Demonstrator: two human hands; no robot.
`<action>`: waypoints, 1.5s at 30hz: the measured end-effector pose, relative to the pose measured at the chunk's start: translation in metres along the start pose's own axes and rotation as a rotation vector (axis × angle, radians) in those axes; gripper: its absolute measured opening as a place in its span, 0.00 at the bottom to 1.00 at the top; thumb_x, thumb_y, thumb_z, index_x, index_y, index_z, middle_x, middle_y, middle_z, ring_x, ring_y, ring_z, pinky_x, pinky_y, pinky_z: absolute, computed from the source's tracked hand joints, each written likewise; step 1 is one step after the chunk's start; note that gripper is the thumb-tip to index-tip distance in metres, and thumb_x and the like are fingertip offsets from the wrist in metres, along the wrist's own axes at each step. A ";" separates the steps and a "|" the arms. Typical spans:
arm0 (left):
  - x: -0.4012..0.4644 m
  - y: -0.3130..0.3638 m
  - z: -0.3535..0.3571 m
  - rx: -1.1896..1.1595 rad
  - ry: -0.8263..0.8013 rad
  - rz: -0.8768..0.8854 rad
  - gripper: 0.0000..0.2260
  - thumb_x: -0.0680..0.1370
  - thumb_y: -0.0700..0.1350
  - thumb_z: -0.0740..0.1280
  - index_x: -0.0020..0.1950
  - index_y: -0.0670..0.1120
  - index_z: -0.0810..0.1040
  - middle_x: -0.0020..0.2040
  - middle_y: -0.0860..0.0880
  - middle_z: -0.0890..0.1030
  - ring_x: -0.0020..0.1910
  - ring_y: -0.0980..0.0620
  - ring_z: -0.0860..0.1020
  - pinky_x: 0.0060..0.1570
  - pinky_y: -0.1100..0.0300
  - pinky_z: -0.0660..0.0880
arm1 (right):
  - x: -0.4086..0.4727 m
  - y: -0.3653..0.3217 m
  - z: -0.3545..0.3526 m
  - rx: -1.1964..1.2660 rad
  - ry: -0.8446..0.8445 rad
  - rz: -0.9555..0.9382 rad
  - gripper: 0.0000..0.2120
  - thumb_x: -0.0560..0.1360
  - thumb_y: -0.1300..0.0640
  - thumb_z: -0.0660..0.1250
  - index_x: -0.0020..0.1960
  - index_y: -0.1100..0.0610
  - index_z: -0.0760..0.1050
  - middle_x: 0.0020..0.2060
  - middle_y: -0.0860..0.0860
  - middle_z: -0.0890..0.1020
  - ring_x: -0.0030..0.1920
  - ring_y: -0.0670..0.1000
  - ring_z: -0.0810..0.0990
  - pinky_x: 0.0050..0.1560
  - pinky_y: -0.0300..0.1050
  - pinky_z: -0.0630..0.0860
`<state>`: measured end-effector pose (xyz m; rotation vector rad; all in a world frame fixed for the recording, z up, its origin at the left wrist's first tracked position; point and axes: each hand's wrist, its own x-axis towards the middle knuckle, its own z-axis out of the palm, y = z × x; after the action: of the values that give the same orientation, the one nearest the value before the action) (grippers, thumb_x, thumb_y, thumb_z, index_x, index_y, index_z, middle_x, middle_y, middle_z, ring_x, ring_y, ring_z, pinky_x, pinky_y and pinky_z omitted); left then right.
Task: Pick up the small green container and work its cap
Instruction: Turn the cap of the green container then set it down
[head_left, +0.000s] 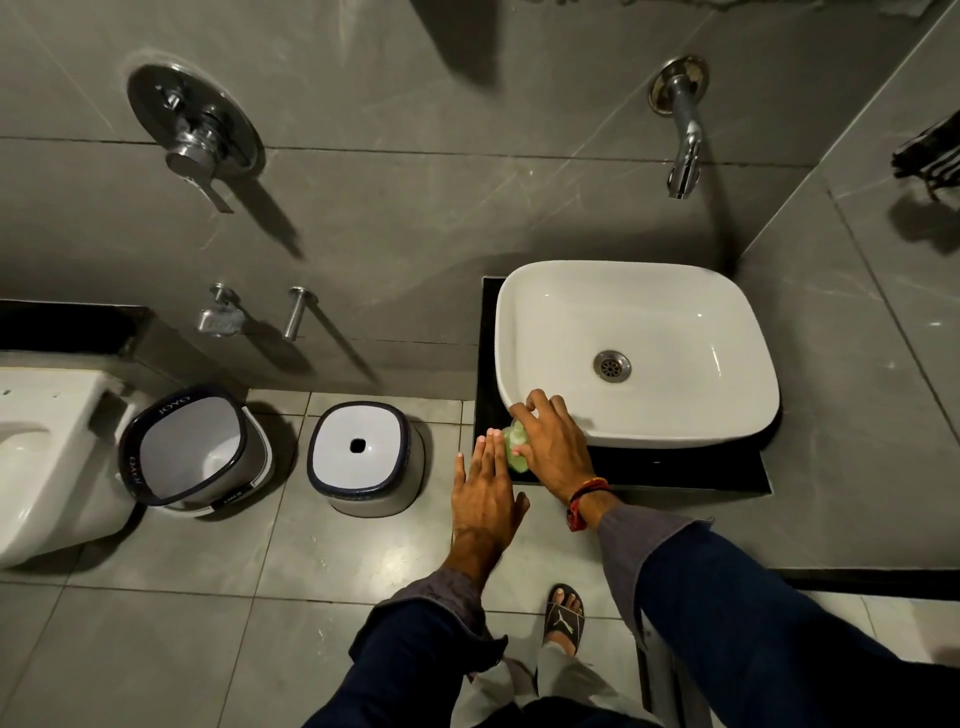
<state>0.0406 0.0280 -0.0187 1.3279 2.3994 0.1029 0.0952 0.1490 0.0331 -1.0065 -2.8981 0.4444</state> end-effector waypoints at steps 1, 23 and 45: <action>0.000 0.001 0.001 0.009 0.001 0.002 0.43 0.82 0.60 0.62 0.81 0.43 0.37 0.84 0.44 0.41 0.83 0.46 0.42 0.81 0.44 0.43 | 0.000 0.000 0.001 0.001 -0.001 -0.006 0.26 0.69 0.57 0.78 0.64 0.55 0.73 0.59 0.55 0.75 0.56 0.57 0.74 0.50 0.48 0.80; 0.026 -0.015 -0.022 -0.204 0.093 0.040 0.25 0.82 0.46 0.66 0.78 0.44 0.64 0.77 0.41 0.69 0.79 0.43 0.64 0.80 0.52 0.51 | 0.009 0.024 -0.008 -0.187 0.043 -0.285 0.18 0.65 0.55 0.78 0.52 0.56 0.77 0.48 0.53 0.79 0.47 0.56 0.77 0.44 0.50 0.76; 0.025 -0.021 -0.027 -0.351 0.088 0.070 0.28 0.82 0.42 0.67 0.80 0.48 0.61 0.76 0.45 0.72 0.75 0.44 0.70 0.77 0.48 0.65 | -0.046 0.011 0.038 0.519 0.174 0.410 0.15 0.80 0.50 0.65 0.59 0.59 0.78 0.53 0.58 0.83 0.54 0.58 0.82 0.54 0.52 0.81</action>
<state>0.0024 0.0401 -0.0070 1.2604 2.2695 0.5845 0.1329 0.1196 -0.0035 -1.4357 -2.2283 1.0016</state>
